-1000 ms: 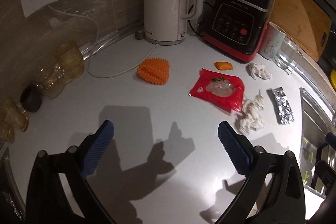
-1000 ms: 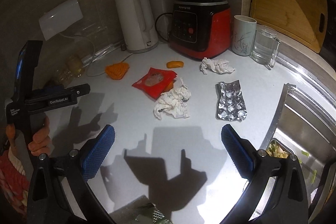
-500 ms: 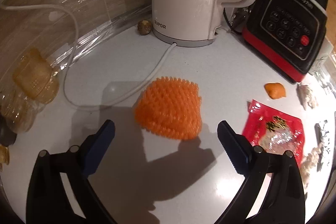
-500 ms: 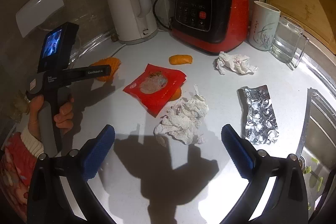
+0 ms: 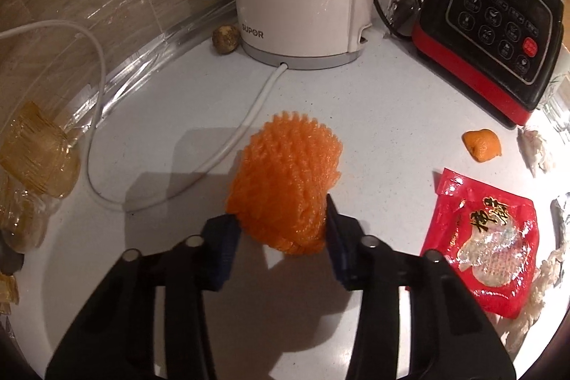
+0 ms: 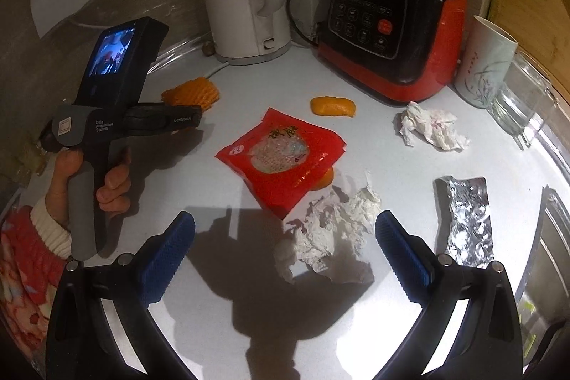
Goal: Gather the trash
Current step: 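Grasp the orange mesh fruit net on the counter with the left gripper, then grasp the red snack bag with the right gripper while the left holds the net, then drop the orange net into the basket with the left gripper while the right carries the red bag, then lower the red snack bag into the basket and open the right gripper, then grasp the crumpled white tissue on the counter with the left gripper, then grasp the silver blister pack with the right gripper while the left holds the tissue, then carry the tissue and blister pack over the basket and open both grippers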
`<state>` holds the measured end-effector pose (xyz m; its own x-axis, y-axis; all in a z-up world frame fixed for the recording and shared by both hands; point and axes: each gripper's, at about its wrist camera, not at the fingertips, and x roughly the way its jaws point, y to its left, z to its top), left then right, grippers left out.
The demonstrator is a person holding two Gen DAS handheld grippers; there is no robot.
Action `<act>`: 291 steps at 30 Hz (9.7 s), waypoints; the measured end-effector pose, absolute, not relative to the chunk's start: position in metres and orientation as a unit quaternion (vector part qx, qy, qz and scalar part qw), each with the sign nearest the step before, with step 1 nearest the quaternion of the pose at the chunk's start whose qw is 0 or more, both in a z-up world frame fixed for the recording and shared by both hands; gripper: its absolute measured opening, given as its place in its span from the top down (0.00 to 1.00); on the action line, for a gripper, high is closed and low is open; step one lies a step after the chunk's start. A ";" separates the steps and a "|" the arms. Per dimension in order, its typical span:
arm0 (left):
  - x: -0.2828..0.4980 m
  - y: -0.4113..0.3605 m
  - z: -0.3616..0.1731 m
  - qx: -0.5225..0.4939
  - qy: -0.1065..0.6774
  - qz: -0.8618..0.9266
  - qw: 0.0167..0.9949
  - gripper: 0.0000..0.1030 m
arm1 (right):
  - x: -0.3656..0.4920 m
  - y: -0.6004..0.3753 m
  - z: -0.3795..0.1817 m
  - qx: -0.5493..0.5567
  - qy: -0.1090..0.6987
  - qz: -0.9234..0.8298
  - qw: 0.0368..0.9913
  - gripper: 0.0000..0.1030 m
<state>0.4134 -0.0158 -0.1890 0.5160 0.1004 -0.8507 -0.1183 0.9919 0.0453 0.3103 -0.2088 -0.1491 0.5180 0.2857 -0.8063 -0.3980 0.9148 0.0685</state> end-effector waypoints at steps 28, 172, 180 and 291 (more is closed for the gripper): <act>0.335 0.019 -0.176 -0.094 0.480 0.054 0.871 0.75 | 0.424 -0.138 -0.201 -0.335 0.476 0.388 0.715 0.52; 0.150 -0.192 -0.089 -0.015 0.455 -0.068 0.888 0.08 | 0.110 -0.408 -0.085 0.039 0.392 0.110 0.912 0.02; 0.254 -0.201 -0.130 -0.033 0.476 -0.065 0.876 0.08 | 0.198 -0.394 -0.112 0.022 0.405 0.076 0.911 0.02; -0.094 -0.244 -0.114 -0.035 0.502 -0.021 0.864 0.13 | -0.080 -0.427 -0.124 0.007 0.475 0.212 0.854 0.33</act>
